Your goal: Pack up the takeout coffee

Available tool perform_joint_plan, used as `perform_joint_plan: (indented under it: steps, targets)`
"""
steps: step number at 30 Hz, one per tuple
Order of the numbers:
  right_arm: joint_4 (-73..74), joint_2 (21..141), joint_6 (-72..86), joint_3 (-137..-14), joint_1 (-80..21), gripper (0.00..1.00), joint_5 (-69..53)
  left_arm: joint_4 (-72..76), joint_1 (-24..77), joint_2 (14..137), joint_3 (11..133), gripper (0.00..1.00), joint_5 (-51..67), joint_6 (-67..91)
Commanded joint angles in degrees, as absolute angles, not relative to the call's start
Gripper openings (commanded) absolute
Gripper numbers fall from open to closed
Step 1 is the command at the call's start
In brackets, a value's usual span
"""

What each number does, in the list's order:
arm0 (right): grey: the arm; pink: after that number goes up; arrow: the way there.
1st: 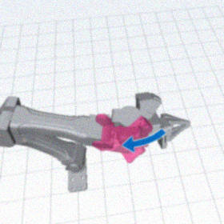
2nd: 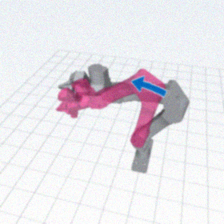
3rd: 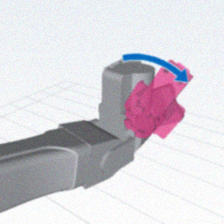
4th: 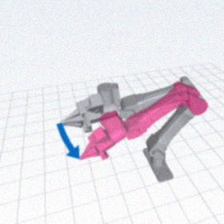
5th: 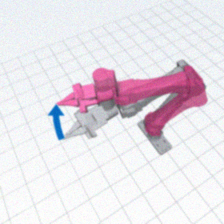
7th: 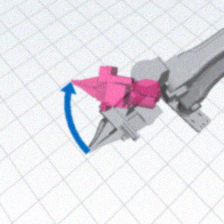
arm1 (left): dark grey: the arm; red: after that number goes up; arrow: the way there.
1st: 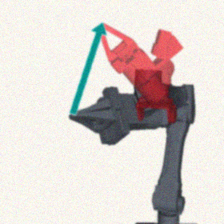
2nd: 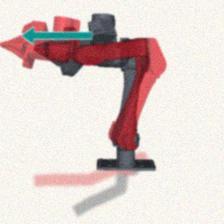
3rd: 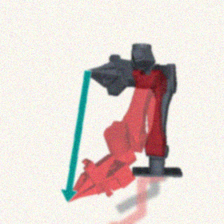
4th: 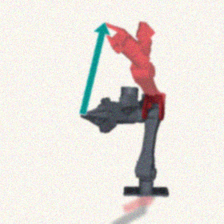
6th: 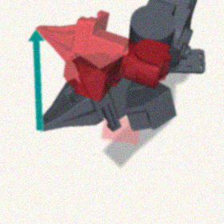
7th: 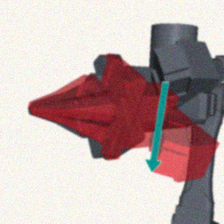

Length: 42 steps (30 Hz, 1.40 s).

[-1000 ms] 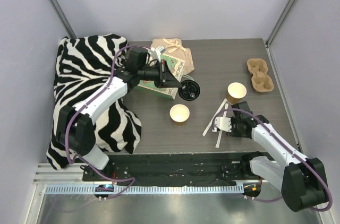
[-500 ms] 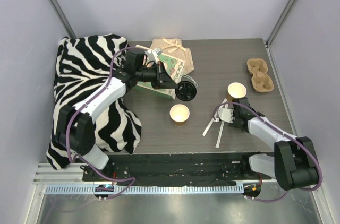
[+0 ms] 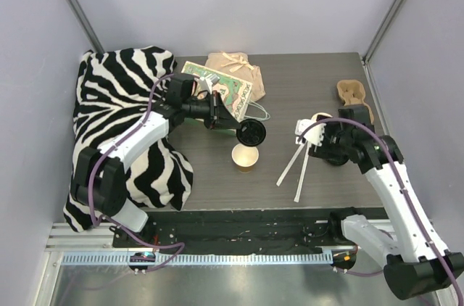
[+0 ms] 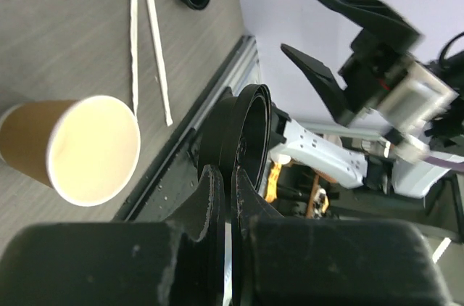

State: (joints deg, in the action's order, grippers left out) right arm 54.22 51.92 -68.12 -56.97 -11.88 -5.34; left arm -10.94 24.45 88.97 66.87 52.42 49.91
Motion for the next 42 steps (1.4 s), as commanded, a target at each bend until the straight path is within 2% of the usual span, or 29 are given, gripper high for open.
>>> perform_joint_plan:
  steps: [1, 5, 10, 13, 16, 20, 25, 28, 29, 31, 32, 33, 34, 36, 38, 40, 42]
  targets:
    - [55.24, 52.99, -57.15, -65.55, -19.23, 0.75, -20.73, -7.03, 24.17, 86.75, 64.96, 0.00, 60.02, 53.35]
    - [47.20, 56.33, -51.42, -69.34, -30.91, 0.80, -18.03, -6.77, 24.08, 86.31, 63.63, 0.00, 62.57, 54.93]
    - [45.88, 57.39, -55.62, -69.61, -49.78, 0.80, -8.98, -6.59, 24.08, 86.05, 62.84, 0.00, 63.81, 56.25]
    - [45.53, 57.57, -58.35, -67.59, -57.54, 0.78, -2.56, -6.59, 24.08, 85.69, 62.23, 0.00, 63.81, 56.51]
    - [43.51, 58.36, -59.76, -66.10, -60.46, 0.74, -0.26, -6.68, 24.08, 85.52, 61.53, 0.00, 63.72, 56.86]
    - [39.91, 59.41, -61.78, -63.99, -62.75, 0.60, 5.18, -6.59, 24.08, 85.25, 60.91, 0.00, 63.54, 57.22]
    - [36.31, 60.03, -64.51, -60.83, -64.25, 0.47, 9.84, -6.42, 24.26, 85.34, 60.65, 0.00, 63.54, 57.74]
    - [35.07, 60.12, -64.60, -60.47, -64.69, 0.33, 11.16, -6.07, 24.17, 85.25, 60.21, 0.00, 63.37, 58.18]
    - [35.16, 60.29, -64.51, -60.82, -64.77, 0.24, 10.99, -5.80, 24.17, 85.17, 60.03, 0.00, 63.46, 58.27]
    - [34.98, 60.29, -64.51, -60.91, -64.86, 0.15, 11.16, -5.45, 24.17, 85.17, 59.77, 0.00, 63.28, 59.06]
    - [34.89, 60.29, -64.34, -61.08, -64.95, 0.05, 11.16, -5.01, 24.17, 85.17, 59.59, 0.00, 63.28, 59.41]
    - [34.37, 60.38, -63.03, -61.35, -64.95, 0.01, 11.08, -4.92, 24.26, 85.08, 59.50, 0.00, 63.19, 59.50]
    - [34.28, 60.38, -61.89, -61.87, -64.95, 0.01, 10.90, -4.83, 24.26, 85.08, 59.68, 0.01, 63.19, 59.50]
    - [34.89, 61.00, -57.51, -63.89, -64.86, 0.01, 10.11, -4.92, 24.00, 84.90, 60.38, 0.38, 63.46, 58.63]
    - [35.33, 60.91, -53.89, -65.73, -63.46, 0.01, 7.48, -10.94, 22.69, 84.29, 62.91, 0.65, 62.15, 53.81]
    - [35.95, 60.91, -47.33, -66.79, -60.23, 0.01, 5.20, -13.35, 20.84, 83.33, 64.07, 0.71, 60.91, 51.07]
    - [36.56, 61.26, -40.99, -69.42, -56.01, 0.01, -2.07, -11.87, 16.98, 82.18, 64.42, 0.73, 60.30, 51.59]
